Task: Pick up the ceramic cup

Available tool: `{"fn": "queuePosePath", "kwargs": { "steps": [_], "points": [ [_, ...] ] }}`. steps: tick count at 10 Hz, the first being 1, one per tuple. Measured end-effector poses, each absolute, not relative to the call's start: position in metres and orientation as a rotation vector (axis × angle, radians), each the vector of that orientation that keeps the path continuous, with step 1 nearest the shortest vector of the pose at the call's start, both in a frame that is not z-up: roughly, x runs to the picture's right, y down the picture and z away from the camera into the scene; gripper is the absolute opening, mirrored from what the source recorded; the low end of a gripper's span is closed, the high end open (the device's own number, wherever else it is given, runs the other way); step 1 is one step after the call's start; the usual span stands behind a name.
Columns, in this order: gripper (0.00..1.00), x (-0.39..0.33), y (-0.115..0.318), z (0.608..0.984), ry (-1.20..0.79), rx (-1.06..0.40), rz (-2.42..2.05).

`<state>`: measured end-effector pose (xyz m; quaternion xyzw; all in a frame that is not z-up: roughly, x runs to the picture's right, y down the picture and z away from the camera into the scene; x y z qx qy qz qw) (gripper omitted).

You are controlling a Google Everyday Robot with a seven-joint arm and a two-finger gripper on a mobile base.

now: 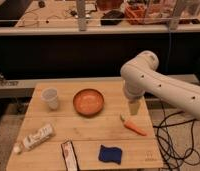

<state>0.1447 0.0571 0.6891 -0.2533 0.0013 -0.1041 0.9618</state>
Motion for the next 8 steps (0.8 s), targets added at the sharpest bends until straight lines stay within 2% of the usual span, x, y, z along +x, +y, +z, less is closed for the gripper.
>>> {"fn": "queuePosePath", "kwargs": {
  "steps": [8],
  "points": [
    [0.80,0.071,0.025,0.695,-0.006,-0.462,-0.374]
  ]
}}
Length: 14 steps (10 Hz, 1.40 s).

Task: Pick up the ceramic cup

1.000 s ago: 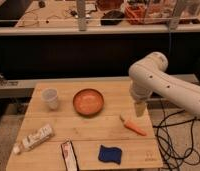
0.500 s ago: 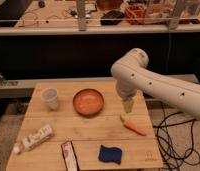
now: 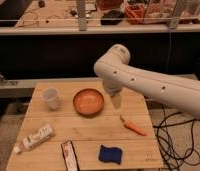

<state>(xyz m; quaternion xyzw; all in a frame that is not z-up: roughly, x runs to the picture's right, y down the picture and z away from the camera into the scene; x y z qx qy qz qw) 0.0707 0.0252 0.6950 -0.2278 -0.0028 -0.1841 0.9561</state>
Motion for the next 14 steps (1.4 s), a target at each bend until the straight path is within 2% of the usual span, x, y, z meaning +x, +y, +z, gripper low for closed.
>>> {"fn": "queuePosePath", "kwargs": {
  "steps": [14],
  "points": [
    [0.80,-0.021,-0.015,0.710,-0.063,-0.374,-0.595]
  ]
}}
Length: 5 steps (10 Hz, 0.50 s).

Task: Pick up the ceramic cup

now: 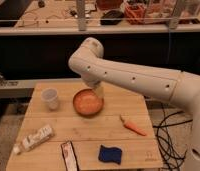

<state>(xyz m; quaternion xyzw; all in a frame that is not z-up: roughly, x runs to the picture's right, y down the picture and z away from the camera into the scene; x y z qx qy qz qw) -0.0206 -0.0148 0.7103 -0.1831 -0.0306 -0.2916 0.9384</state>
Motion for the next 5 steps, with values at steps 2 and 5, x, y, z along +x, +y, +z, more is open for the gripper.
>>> {"fn": "queuePosePath", "kwargs": {
  "steps": [2,5],
  "points": [
    [0.80,-0.025,-0.018,0.712,-0.075,-0.363,-0.618],
    [0.80,-0.047,-0.023,0.715,-0.101,-0.343,-0.658]
  ]
}}
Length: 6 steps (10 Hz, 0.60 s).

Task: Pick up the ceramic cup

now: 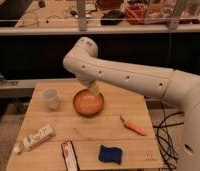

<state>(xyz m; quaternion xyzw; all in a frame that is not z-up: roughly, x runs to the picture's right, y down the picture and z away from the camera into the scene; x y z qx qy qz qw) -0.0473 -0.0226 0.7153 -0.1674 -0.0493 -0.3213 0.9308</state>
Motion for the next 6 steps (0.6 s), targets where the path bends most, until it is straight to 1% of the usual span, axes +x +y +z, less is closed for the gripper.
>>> {"fn": "queuePosePath", "kwargs": {
  "steps": [6],
  "points": [
    [0.80,-0.076,-0.027,0.724,-0.144,-0.313,-0.727]
  ]
}}
